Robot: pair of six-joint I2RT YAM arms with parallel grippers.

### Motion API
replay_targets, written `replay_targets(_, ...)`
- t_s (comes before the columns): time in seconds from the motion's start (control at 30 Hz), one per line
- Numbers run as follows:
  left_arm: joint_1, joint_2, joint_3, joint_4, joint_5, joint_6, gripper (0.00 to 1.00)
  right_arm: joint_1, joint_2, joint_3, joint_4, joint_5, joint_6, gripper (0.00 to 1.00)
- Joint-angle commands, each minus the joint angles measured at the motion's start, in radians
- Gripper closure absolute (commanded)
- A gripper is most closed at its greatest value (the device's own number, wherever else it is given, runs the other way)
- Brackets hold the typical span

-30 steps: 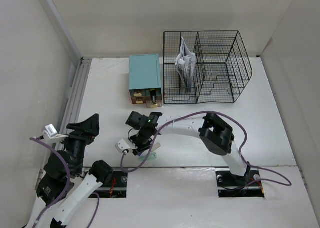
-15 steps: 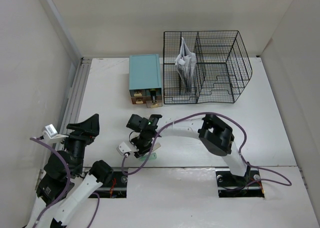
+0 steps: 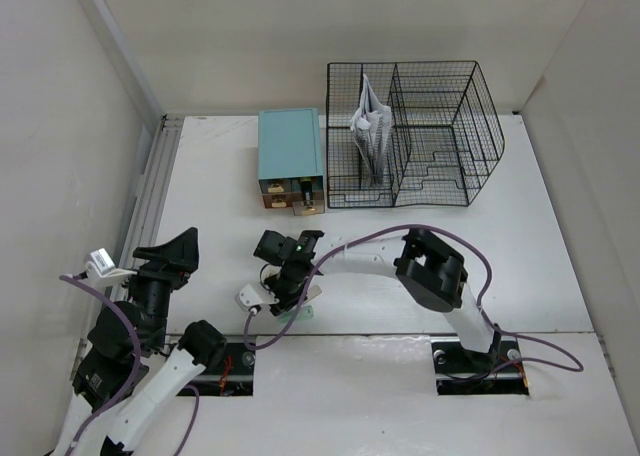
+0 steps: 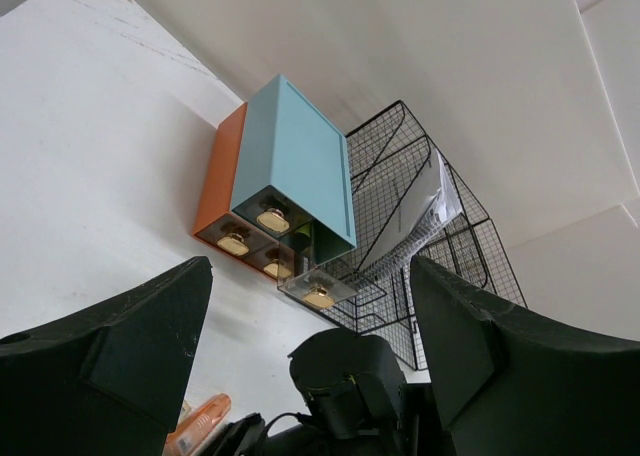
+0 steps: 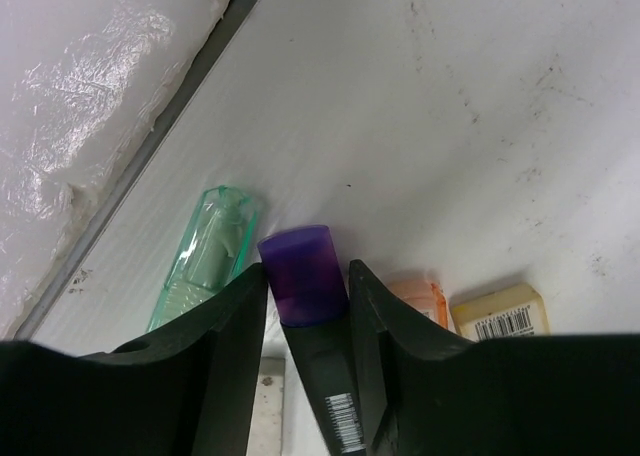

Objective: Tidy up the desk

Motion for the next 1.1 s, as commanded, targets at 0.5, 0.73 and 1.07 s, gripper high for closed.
replay_targets(0.5,-0.002,-0.201,0.025,0.003,-0.021,0.019,0.22,0.017,-0.121,0.221,-0.199,-0.076,0.004,0.90)
replay_targets(0.73,-0.002,-0.201,0.025,0.003,-0.021,0.019,0.22,-0.009,-0.265,0.240,-0.079,0.128,0.061,0.91)
replay_targets(1.07,-0.002,-0.201,0.016,0.003,-0.021,0.019,0.22,-0.339,-0.331,0.122,0.311,-0.049,0.287,0.92)
